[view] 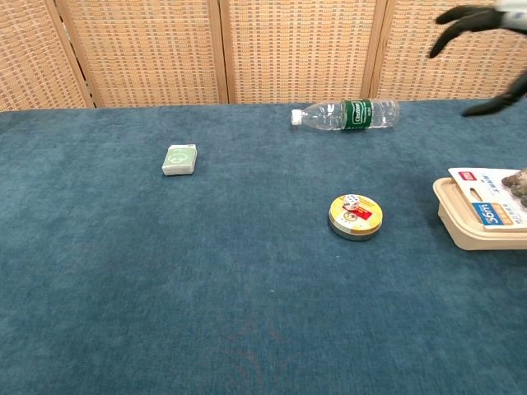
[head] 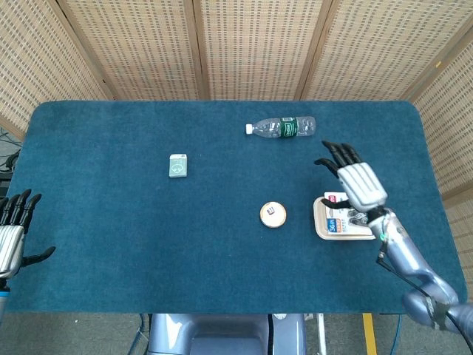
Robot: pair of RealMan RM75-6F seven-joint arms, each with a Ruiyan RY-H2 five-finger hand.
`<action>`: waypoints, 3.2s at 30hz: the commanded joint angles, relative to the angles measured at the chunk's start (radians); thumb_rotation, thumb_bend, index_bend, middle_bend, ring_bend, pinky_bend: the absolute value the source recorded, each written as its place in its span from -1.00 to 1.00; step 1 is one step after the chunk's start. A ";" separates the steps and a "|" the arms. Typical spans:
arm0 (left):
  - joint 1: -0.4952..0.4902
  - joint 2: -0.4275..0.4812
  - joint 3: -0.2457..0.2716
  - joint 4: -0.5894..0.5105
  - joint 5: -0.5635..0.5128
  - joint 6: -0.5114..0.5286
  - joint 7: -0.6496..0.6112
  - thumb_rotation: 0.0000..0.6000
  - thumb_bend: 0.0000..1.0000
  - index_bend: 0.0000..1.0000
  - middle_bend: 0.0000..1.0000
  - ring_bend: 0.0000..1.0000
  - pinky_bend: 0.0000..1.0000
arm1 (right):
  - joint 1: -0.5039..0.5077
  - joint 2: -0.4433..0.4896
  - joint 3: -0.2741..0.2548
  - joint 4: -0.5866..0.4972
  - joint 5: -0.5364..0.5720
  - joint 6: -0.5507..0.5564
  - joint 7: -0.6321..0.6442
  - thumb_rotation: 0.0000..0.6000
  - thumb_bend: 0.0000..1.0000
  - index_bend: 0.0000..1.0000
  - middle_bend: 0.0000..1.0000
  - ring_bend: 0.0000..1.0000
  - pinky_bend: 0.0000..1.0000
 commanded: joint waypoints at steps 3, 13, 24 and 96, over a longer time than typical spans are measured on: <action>0.001 0.002 -0.002 0.001 -0.004 0.002 -0.007 1.00 -1.00 -1.00 -1.00 -1.00 -1.00 | 0.132 -0.038 0.031 -0.001 0.136 -0.196 -0.062 1.00 -0.45 -0.50 -1.00 -1.00 -1.00; -0.007 0.012 -0.006 0.005 -0.025 -0.022 -0.031 1.00 -1.00 -1.00 -1.00 -1.00 -1.00 | 0.204 -0.120 -0.013 0.005 0.254 -0.252 -0.173 1.00 -0.33 -0.41 -1.00 -1.00 -1.00; -0.011 0.016 -0.005 0.005 -0.029 -0.030 -0.034 1.00 -1.00 -1.00 -1.00 -1.00 -1.00 | 0.242 -0.235 -0.068 0.054 0.322 -0.219 -0.295 1.00 -0.33 -0.38 -1.00 -1.00 -1.00; -0.014 0.052 0.001 -0.009 -0.023 -0.034 -0.096 1.00 -1.00 -1.00 -1.00 -1.00 -1.00 | 0.328 0.017 0.018 -0.198 0.532 -0.095 -0.469 1.00 -0.10 0.09 -0.90 -1.00 -1.00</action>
